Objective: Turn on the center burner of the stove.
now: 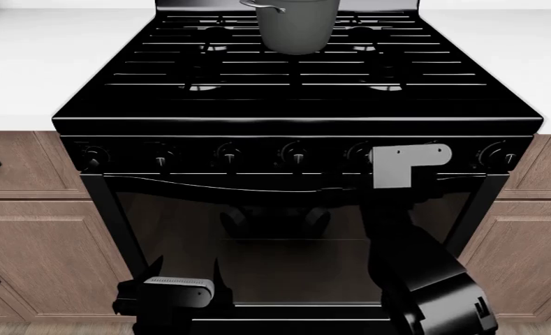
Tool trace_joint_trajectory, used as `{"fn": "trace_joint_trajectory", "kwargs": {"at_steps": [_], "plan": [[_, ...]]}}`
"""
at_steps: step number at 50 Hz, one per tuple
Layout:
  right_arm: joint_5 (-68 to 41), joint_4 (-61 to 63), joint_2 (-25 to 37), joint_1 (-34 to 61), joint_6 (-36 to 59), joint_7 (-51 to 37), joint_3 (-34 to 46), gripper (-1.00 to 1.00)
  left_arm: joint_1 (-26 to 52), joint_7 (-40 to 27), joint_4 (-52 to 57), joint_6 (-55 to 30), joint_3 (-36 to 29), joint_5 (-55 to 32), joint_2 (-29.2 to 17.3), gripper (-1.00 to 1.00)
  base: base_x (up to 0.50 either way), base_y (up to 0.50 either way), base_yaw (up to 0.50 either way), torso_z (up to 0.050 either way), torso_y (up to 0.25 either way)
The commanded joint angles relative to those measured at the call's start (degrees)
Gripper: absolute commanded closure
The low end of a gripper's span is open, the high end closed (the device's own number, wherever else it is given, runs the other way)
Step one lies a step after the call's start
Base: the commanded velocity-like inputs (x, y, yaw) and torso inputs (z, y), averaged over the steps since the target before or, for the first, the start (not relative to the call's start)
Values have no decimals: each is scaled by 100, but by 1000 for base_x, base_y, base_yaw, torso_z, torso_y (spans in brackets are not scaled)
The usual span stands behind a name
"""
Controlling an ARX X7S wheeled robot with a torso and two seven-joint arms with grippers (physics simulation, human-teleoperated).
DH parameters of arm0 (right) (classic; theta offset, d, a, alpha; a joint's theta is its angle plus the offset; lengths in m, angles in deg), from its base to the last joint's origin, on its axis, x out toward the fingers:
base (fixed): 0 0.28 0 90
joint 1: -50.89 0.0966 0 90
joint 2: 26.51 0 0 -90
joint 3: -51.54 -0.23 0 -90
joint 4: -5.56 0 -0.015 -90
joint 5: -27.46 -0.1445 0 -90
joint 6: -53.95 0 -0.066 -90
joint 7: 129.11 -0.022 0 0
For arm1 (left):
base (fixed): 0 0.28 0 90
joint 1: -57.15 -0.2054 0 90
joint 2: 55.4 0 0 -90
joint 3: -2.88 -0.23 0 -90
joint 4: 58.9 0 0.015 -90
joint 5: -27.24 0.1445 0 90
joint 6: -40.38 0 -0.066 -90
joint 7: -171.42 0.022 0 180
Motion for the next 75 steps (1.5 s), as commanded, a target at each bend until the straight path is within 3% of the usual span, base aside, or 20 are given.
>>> {"fn": "trace_joint_trajectory", "kwargs": {"at_steps": [1, 35, 36, 61, 75], "plan": [[30, -342, -42, 129, -140, 31, 87, -100, 12, -25, -11, -1, -22, -32, -17, -100, 0, 0, 0, 0, 0], [39, -736, 14, 128, -297, -12, 189, -100, 30, -100, -21, -7, -100, -96, -76, -100, 0, 0, 0, 0, 0], [45, -732, 17, 120, -320, -15, 194, 100, 30, -102, -20, -7, -102, -98, -78, -100, 0, 0, 0, 0, 0], [-2, -580, 91, 113, -378, -64, 220, 100, 53, -146, -65, 30, -157, -139, -109, -100, -1, 0, 0, 0, 0], [1049, -738, 432, 221, -1044, -269, 1067, 100, 60, -172, -67, 36, -185, -163, -131, -100, -2, 0, 0, 0, 2]]}}
